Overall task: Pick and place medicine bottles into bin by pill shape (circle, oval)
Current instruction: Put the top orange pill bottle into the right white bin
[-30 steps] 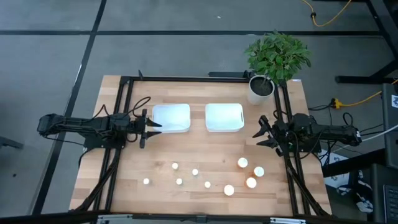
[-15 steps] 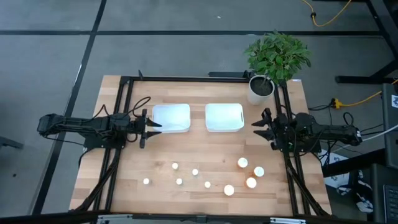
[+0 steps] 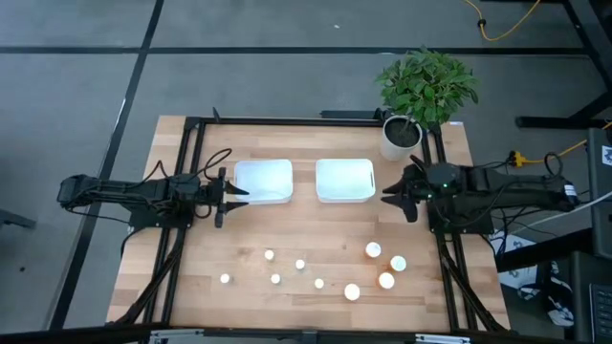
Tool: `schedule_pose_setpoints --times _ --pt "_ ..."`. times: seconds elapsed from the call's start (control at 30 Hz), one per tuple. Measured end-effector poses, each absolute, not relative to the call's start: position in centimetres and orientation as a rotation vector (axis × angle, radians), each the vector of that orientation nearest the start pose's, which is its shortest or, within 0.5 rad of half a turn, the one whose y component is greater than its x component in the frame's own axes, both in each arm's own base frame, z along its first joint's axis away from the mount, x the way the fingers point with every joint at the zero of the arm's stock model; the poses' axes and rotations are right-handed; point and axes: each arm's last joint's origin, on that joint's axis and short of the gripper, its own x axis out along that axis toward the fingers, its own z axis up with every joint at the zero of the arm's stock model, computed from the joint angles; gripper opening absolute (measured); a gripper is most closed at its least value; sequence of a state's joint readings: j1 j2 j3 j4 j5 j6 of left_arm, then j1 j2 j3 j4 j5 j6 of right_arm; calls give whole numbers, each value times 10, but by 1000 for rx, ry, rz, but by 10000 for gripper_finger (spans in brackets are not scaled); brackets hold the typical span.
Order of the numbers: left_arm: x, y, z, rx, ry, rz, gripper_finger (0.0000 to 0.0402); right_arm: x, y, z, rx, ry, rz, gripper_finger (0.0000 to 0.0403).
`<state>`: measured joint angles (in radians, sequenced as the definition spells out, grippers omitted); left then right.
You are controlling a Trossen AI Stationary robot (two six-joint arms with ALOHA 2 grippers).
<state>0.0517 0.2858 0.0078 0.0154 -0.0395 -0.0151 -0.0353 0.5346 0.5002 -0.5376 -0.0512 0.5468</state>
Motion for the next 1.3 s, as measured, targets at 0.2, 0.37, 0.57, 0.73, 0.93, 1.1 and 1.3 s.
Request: schedule_pose_setpoints --times 0.2,0.37,0.57,0.73,0.93,1.1,1.3 --pt "112 7 143 -17 262 93 141 122 5 255 824 819 -136 161" --pt "112 7 143 -17 262 93 141 119 14 263 997 1017 -262 161" --pt "112 7 143 -17 262 93 141 124 34 257 1129 1171 -332 161" --pt "112 7 143 -17 262 93 141 133 57 248 1164 1276 -372 161" --pt "112 7 143 -17 261 93 141 143 84 238 1179 1329 -417 161" --pt "112 7 143 -17 262 93 141 152 97 248 1151 1255 -411 161" --pt "112 7 143 -17 262 93 141 169 103 269 1005 1006 -447 161"
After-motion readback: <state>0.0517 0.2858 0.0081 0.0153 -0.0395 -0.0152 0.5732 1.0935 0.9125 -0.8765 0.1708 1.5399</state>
